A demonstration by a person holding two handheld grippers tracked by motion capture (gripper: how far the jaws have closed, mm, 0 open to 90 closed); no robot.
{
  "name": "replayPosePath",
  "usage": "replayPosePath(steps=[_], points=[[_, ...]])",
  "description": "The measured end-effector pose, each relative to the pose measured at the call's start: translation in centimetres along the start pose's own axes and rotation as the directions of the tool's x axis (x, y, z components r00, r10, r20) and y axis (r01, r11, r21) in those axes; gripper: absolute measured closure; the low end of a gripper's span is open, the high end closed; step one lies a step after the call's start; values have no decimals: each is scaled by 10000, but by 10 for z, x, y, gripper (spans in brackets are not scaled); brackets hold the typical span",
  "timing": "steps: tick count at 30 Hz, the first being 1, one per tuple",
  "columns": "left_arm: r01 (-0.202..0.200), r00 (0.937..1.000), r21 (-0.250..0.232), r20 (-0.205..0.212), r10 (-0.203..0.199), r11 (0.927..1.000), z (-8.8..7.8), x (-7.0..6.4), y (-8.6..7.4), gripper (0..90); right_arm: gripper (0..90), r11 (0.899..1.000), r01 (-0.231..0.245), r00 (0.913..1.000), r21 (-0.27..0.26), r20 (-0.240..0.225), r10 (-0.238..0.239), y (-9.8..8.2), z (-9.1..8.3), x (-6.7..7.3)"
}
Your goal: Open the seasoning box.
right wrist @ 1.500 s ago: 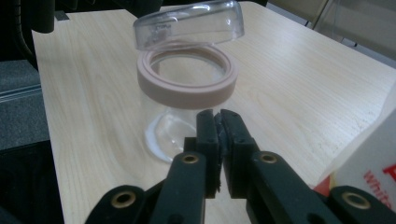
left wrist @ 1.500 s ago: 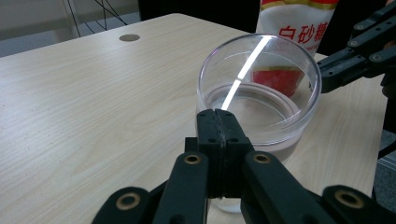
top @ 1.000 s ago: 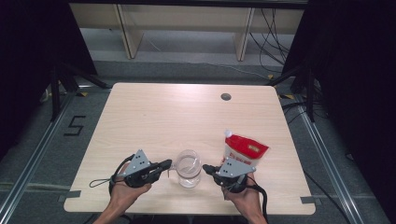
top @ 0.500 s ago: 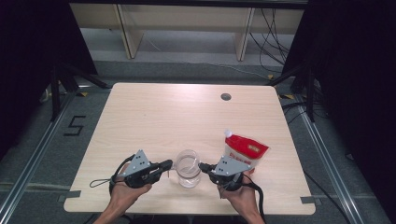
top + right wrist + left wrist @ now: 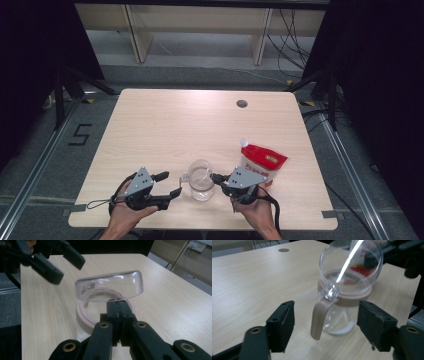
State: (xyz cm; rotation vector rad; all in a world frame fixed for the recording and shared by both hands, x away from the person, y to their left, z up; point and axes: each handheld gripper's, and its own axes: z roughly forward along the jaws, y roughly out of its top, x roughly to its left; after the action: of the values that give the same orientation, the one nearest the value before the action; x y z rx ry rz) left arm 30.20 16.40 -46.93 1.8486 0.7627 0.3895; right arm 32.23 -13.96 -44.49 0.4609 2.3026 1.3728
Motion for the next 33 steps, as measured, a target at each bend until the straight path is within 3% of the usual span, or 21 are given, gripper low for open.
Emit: replayPosePath(steps=[4,6,10,13,15,18,19,23,24,28,33], points=[[52,10000,-88,-22,-52,9999,-1,-2,-5,215,895,9999,41,9999,-98,108,-40,3,0,2],[-89,9999,92,-92,90,9999,-3,-1,-7,207,890,9999,80,10000,-123,50,-79,6,1,2],[198,9998,57,-90,-198,9998,-5,2,-10,176,888,9995,293,9995,-93,70,-292,12,1,2],[60,9999,45,-152,-59,10000,-5,2,-15,174,887,9992,361,9993,-179,44,-361,15,2,3],[-203,9997,364,-114,207,9991,-6,1,-17,207,888,9993,304,9995,-195,-4,-304,17,2,4],[-330,9994,470,-62,334,9983,-6,-1,-18,205,887,9986,451,9990,-262,-16,-451,19,3,4],[-476,9989,489,69,473,9977,-5,-2,-19,200,888,9970,711,9975,-311,57,-709,21,3,4],[-318,9995,544,-77,323,9980,-5,-5,-20,183,887,9987,426,9991,-292,-72,-428,25,4,8],[-672,9977,611,-35,675,9959,-6,-2,-20,181,886,9984,459,9989,-332,-31,-460,26,5,9],[-346,9994,520,-76,351,9980,-4,-2,-19,179,884,9973,640,9979,-360,-25,-642,31,6,13],[-512,9986,545,-136,520,9972,-5,-3,-19,178,884,9967,706,9974,-396,-133,-712,36,10,17]])
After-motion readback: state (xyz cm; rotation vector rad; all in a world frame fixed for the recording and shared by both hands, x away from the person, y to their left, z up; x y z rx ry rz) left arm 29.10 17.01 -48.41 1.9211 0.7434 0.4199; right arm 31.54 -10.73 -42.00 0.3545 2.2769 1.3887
